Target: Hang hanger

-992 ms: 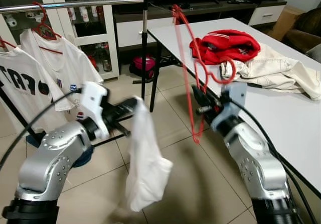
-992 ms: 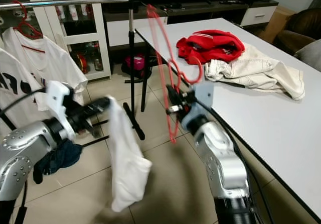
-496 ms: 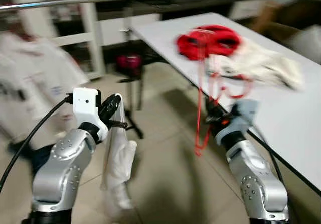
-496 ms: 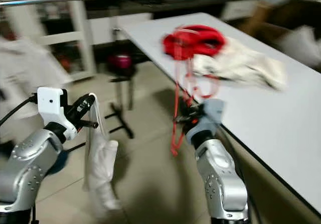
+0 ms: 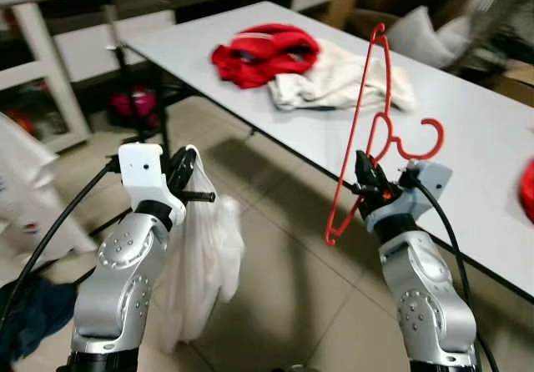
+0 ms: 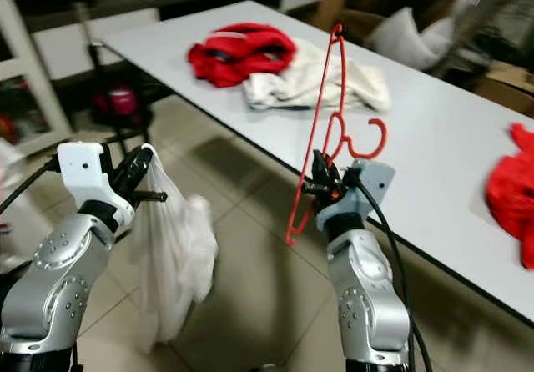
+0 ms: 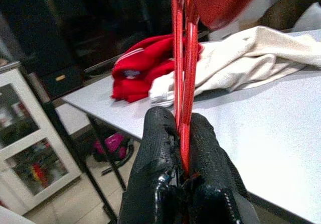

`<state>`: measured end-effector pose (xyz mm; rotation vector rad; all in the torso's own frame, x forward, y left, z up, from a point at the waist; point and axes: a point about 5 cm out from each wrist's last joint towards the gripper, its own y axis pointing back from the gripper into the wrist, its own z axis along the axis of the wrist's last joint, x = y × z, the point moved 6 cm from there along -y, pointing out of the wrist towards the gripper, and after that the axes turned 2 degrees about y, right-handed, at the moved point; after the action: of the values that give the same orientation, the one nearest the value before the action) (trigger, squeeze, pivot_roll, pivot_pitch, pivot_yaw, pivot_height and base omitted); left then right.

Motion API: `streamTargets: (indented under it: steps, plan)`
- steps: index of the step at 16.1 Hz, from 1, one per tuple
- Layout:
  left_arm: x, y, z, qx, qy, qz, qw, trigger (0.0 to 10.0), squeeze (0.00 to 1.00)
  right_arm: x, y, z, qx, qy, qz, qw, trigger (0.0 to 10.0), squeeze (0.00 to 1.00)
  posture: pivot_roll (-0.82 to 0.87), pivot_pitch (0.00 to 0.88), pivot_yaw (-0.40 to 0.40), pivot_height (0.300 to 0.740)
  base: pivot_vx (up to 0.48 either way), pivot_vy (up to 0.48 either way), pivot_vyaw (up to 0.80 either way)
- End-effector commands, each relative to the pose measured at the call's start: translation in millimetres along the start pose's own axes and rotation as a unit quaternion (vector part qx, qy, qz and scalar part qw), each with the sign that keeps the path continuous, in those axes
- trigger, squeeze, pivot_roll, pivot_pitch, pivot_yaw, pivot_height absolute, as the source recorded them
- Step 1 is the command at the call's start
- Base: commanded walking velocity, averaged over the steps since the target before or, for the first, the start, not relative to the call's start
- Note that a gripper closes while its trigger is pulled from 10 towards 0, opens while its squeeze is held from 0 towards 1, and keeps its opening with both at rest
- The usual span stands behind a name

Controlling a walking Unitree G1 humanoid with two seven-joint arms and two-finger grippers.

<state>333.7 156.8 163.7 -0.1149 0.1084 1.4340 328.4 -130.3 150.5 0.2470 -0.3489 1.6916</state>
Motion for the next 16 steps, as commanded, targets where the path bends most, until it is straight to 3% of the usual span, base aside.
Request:
streamTargets:
  steps: [1, 8, 12, 16]
  plan:
    - [-4.0, -1.7, 4.3, -0.01, -0.002, -0.004, 1.0, 10.0, 0.0, -5.7, -1.7, 7.5, -0.016, 0.005, -0.015, 1.0, 10.0, 0.0, -0.11, 0.0, -0.082, 0.74, 0.0, 0.0, -0.8]
    - [-8.6, -5.4, 1.4, -0.002, 0.003, -0.006, 1.0, 10.0, 0.0, -4.9, -5.0, 5.0, -0.002, 0.02, -0.014, 1.0, 10.0, 0.0, -0.11, 0.0, -0.088, 0.74, 0.0, 0.0, -0.8]
    - [-18.8, -3.6, -6.2, 0.028, -0.036, -0.04, 0.998, 10.0, 0.0, -4.7, -7.7, 1.5, 0.01, 0.007, -0.013, 1.0, 10.0, 0.0, -0.1, 0.0, -0.095, 0.74, 0.0, 0.0, -0.8]
    - [-19.8, -0.9, -7.1, 0.032, -0.041, -0.044, 0.998, 10.0, 0.0, -6.9, -4.7, 0.3, 0.017, 0.006, -0.018, 1.0, 10.0, 0.0, -0.11, 0.0, -0.098, 0.74, 0.0, 0.0, -0.8]
